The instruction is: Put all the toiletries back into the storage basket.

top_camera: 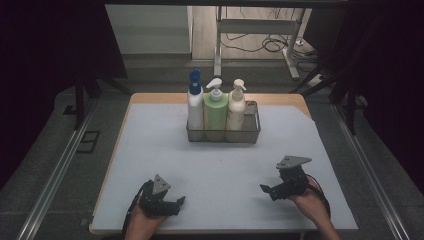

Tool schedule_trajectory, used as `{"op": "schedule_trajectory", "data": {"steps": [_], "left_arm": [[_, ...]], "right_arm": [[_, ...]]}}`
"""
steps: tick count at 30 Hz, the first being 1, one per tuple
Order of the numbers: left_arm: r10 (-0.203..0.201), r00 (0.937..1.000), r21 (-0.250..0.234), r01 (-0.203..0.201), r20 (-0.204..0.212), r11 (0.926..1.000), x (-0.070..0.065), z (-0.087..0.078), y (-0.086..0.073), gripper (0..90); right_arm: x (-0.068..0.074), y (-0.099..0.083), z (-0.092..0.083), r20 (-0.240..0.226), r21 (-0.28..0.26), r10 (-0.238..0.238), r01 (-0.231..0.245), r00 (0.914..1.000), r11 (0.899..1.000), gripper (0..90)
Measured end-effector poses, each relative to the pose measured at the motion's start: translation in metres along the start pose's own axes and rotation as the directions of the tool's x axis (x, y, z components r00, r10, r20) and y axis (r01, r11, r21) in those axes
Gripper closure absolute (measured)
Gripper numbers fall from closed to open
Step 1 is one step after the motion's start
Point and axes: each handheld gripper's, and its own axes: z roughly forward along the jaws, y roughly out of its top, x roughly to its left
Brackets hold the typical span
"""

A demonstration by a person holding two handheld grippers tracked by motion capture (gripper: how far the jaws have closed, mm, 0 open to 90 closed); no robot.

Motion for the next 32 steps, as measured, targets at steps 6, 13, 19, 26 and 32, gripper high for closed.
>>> {"op": "schedule_trajectory", "data": {"steps": [6,13,19,26,32], "left_arm": [[0.0,1.0,0.001,0.0,0.0,1.0,0.0,0.0,0.0,12.4],[0.0,1.0,0.0,0.0,0.0,1.0,0.0,0.0,0.0,12.4],[0.0,1.0,0.0,0.0,0.0,1.0,0.0,0.0,0.0,12.4],[0.001,1.0,0.0,-0.001,-0.001,1.0,0.0,0.0,0.0,12.4],[0.005,1.0,0.002,-0.005,-0.005,1.0,-0.001,0.0,0.0,12.4]], "right_arm": [[0.003,-0.011,0.008,0.005,0.0,0.008,-0.008,1.0,1.0,0.0],[0.005,-0.023,0.016,-0.004,0.001,0.018,-0.018,0.9998,1.0,0.0],[0.007,-0.029,0.022,-0.015,0.001,0.027,-0.027,0.9995,1.0,0.0],[0.009,-0.031,0.025,-0.005,-0.001,0.022,-0.022,0.9998,1.0,0.0],[0.009,-0.033,0.025,-0.003,-0.006,0.021,-0.021,0.9998,1.0,0.0]]}}
